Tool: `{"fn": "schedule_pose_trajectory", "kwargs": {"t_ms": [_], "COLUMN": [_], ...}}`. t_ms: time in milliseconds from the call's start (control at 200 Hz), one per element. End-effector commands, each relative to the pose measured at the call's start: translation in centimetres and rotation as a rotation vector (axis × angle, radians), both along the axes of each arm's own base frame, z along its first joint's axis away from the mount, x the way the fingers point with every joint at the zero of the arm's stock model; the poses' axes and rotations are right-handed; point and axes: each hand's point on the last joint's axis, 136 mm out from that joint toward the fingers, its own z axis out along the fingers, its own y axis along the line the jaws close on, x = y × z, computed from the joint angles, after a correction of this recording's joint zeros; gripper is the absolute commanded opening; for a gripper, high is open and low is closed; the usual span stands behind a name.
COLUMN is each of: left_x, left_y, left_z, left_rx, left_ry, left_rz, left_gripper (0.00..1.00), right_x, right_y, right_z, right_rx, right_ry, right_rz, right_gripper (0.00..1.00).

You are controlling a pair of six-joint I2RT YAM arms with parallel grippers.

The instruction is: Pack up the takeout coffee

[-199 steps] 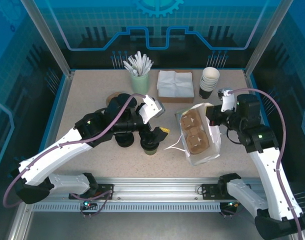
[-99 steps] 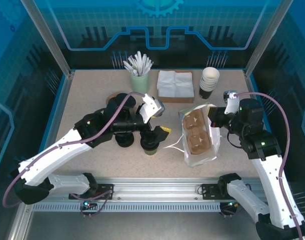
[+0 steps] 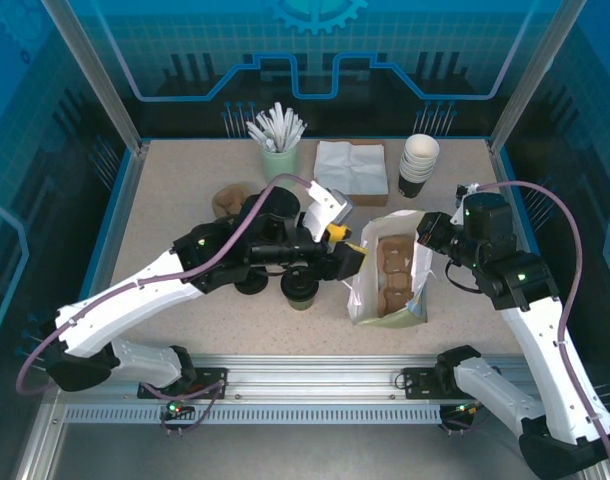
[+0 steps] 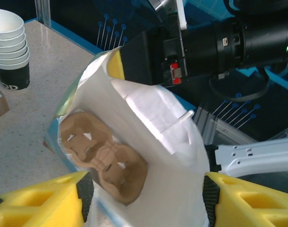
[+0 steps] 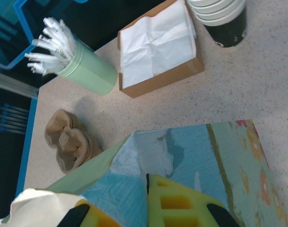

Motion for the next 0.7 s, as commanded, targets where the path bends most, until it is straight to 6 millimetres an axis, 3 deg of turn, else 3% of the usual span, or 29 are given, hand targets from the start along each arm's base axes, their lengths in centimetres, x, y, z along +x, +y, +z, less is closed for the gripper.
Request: {"fn": "schedule_pose_trajectory", "kwargs": {"t_ms": [0, 130, 280, 695], "left_x": [0.7, 1.2, 2.2, 3.6], "left_y": [-1.1, -2.6, -4.2, -5.0], "left_z": [1.3, 0.2, -2.5, -10.6], "left_rx": [-0.034, 0.01, 0.105, 0.358], "left_ry": [0.038, 0.088, 0.16, 0.295], "left_rz": [0.102, 0.144, 0.195, 0.321], "left_gripper": [0.62, 0.57, 0.51, 0.37], "right_x": [-0.2, -0.2, -0.3, -0.9], "right_y": [-1.0, -0.7, -0.2, 0.2], "right_z": [1.0, 0.9, 0.7, -0.1], "right_rx": [0.06, 0.07, 0.075, 0.08], "right_ry": [0.005, 0.012, 0.017, 0.029], "right_rz": [-0.138, -0.152, -0.147, -0.134], "right_gripper": [0.0, 0.0, 0.0, 0.0]}}
